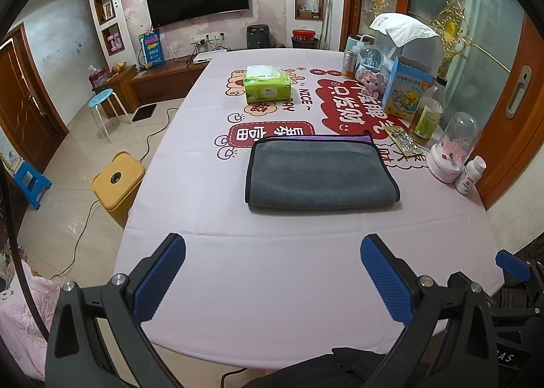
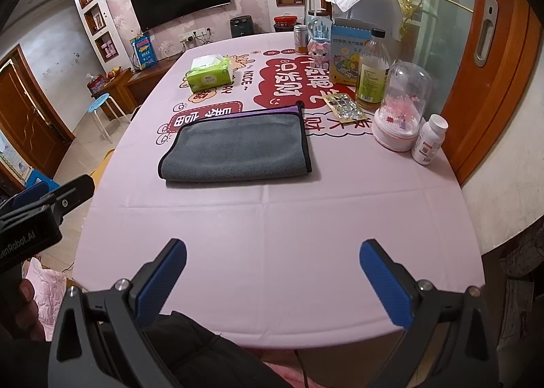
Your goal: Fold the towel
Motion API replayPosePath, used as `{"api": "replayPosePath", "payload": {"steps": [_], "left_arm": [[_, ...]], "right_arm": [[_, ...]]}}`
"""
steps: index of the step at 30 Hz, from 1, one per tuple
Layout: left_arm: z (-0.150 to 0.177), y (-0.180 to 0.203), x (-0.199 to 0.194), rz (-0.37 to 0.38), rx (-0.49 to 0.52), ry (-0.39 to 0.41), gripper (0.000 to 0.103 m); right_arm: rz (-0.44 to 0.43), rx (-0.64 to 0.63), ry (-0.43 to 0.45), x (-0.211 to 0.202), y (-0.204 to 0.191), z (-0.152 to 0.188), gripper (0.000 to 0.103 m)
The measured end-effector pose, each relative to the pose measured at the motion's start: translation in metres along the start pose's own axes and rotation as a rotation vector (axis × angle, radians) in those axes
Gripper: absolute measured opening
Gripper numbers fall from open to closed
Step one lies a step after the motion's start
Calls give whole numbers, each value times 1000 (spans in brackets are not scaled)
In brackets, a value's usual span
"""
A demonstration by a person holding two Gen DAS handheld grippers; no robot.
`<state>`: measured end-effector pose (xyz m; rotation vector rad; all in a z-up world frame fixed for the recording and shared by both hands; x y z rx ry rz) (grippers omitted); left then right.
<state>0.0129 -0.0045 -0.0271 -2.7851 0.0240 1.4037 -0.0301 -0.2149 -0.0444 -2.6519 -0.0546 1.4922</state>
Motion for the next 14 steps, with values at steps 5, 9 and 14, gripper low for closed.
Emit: {"api": "replayPosePath", "payload": {"steps": [5,9,14], "left_arm": [[0,0,0,0,1,0,102],[0,0,0,1,2,-1,102],[0,1,1,0,5,-4,102]], "right_arm": [[-1,-1,-1,0,0,-1,102],[-1,0,-2,0,-1,-1,102],[0,1,-2,0,-1,-1,102]]}}
Point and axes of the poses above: each gripper's, at about its wrist camera, not at the fingertips, and x roughly the way its jaws point, y to its right, z to its underside, the point moved 2 cm from there along x, roughly the way its jaws point, and after that the axes turned 2 degrees about -y, right-handed, at the moved point
